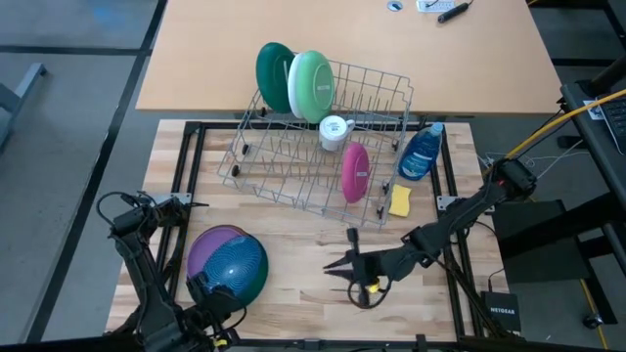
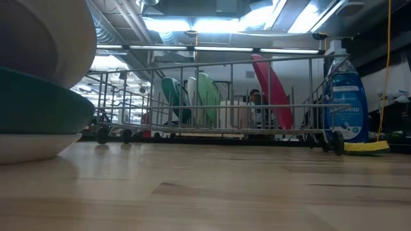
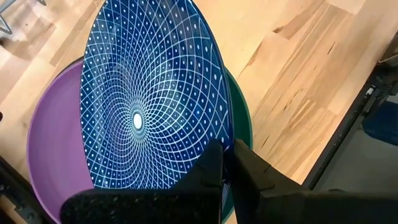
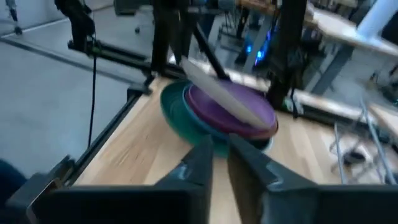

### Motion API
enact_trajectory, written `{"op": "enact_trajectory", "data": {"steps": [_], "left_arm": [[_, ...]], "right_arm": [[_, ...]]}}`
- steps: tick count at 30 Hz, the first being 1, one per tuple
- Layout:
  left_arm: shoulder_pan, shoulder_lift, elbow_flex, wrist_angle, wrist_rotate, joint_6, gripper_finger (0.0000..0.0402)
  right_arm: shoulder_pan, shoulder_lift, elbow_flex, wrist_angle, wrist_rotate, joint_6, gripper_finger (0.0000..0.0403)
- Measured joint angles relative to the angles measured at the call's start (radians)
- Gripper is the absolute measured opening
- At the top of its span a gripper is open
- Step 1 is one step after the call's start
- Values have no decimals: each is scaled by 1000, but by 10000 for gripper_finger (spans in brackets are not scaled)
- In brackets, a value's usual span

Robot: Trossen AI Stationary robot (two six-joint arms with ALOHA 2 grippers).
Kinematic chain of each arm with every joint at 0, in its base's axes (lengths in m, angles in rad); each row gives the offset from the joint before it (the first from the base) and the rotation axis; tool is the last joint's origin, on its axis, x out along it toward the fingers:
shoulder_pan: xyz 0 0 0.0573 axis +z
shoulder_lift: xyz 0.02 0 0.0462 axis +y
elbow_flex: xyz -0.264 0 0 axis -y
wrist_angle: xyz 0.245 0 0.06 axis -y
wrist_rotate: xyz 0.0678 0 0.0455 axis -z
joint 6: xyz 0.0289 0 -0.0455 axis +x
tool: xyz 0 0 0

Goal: Sort dishes
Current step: Put the blue patterned plate in the dish rack

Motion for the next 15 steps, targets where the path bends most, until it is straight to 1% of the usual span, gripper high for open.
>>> {"op": "enact_trajectory", "data": {"steps": [4,8,11,15], "left_arm": [[1,0,0,2,7,22,1],[4,0,-1,8,9,35,1],[4,0,-1,9,9,39,0],[4,0,-1,9,9,40,0]], "right_arm": [[-53,62,0,109,-59,-45,113],[-120,136,0,234,-175,-103,164],[-163,191,20,293,-239,-136,187],[-197,267,128,239,-292,-204,199]]}}
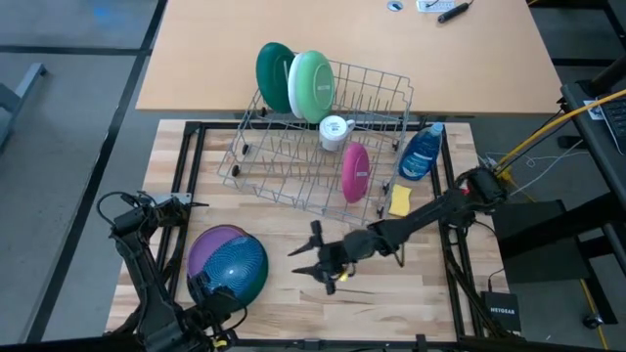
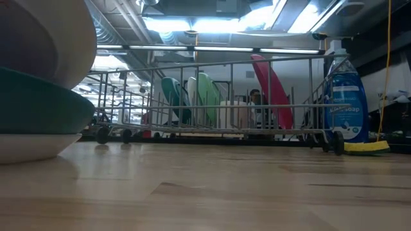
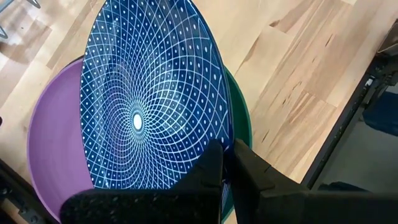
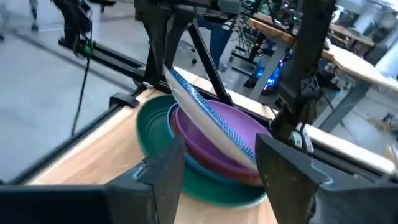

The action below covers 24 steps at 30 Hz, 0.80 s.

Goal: Sort dishes
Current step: Put the blue patterned plate in the dish rack

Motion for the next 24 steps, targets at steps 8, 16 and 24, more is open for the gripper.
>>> {"op": "enact_trajectory", "data": {"steps": [8,16,24], "left_arm": [[0,0,0,0,0,2,0],[0,0,0,0,0,19,0],[4,0,0,0,0,50,0]], "right_arm": [[-18,174,344,-345,-23,-154,200],[-37,326,563,-464,-60,-240,200],[-58,396,623,-472,-81,-245,180]]}}
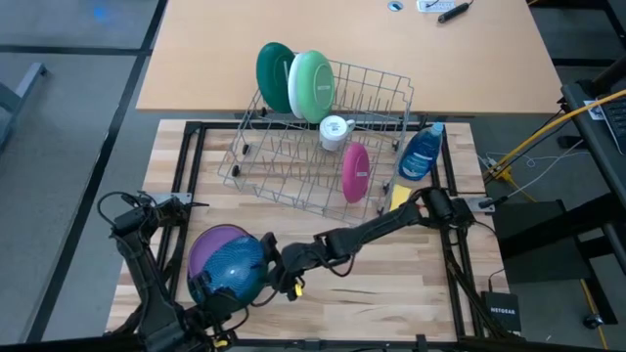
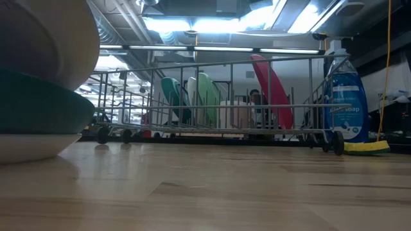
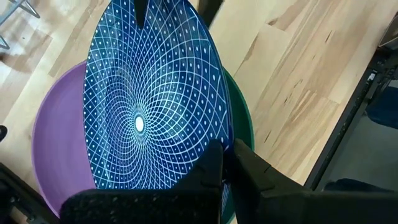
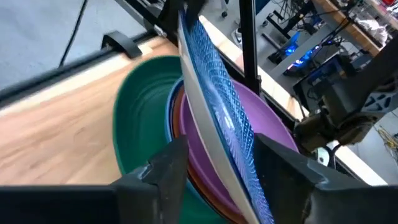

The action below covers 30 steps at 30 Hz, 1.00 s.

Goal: Sort dishes
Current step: Put the blue patterned plate in the dish rack

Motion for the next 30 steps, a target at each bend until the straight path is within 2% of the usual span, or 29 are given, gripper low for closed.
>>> {"op": "enact_trajectory", "data": {"steps": [10,14,21,30], "left_arm": [[7,0,0,-4,0,57,0],[7,-1,0,-5,-1,119,1],[8,-2,0,5,7,226,27],[11,-2,-33,9,64,195,114]], "right_arm": [[-11,6,-1,-24,-38,-6,60],[-9,6,-2,-48,-87,-26,22],[-9,6,-2,-48,-109,-79,24],[-3,6,0,-39,-111,-80,16]]}}
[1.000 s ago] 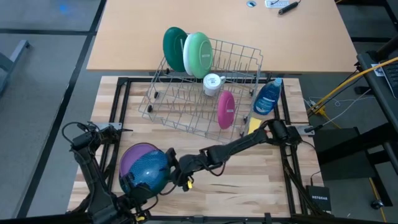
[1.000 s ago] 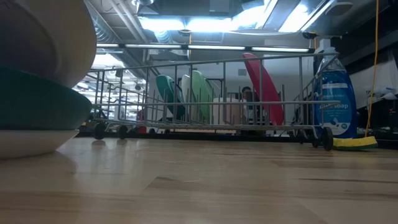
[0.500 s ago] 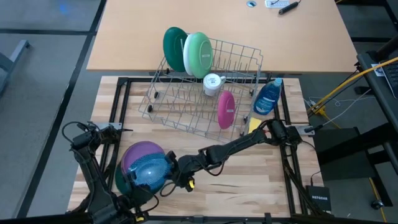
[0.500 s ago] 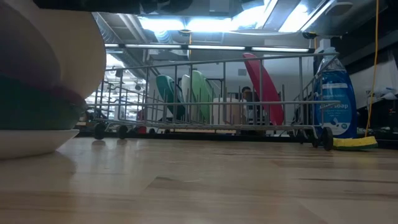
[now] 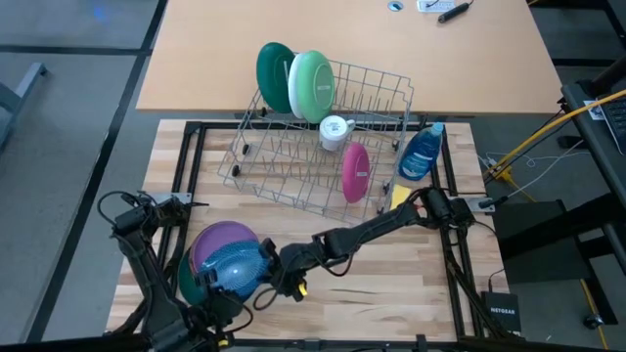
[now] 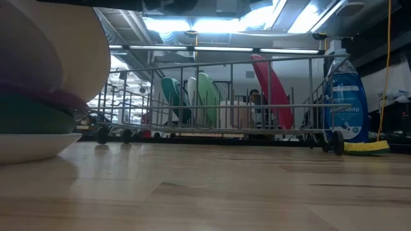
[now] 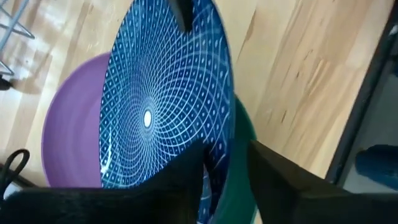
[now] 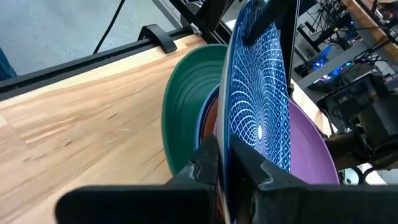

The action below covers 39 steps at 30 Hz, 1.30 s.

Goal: Sort dishes
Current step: Put the blue patterned plate in the dish rack

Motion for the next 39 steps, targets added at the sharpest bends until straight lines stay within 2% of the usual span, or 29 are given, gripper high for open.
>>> {"op": "enact_trajectory", "data": {"steps": [4,8,11,17,18,23,32,35,39], "left_arm": [[4,0,-39,-1,7,7,142],[12,2,-77,3,13,26,144],[17,2,-96,-1,12,47,125],[19,2,-98,-31,-2,117,45],[18,2,-98,-37,-7,122,41],[17,1,-98,-41,-10,103,41],[19,1,-98,-35,-23,51,41],[19,-2,-98,-35,-38,-2,41],[19,-19,-87,-36,-75,-90,40]], "right_arm": [[19,0,18,-7,1,0,20],[33,0,43,-24,2,-10,17],[39,0,55,-25,8,-5,18],[36,-2,56,-16,15,-4,29],[36,-3,57,-15,23,4,31],[41,-3,59,-2,139,66,55],[53,-10,62,-8,202,77,142],[66,-11,82,-35,277,77,165],[93,-11,147,-117,445,77,181]]}}
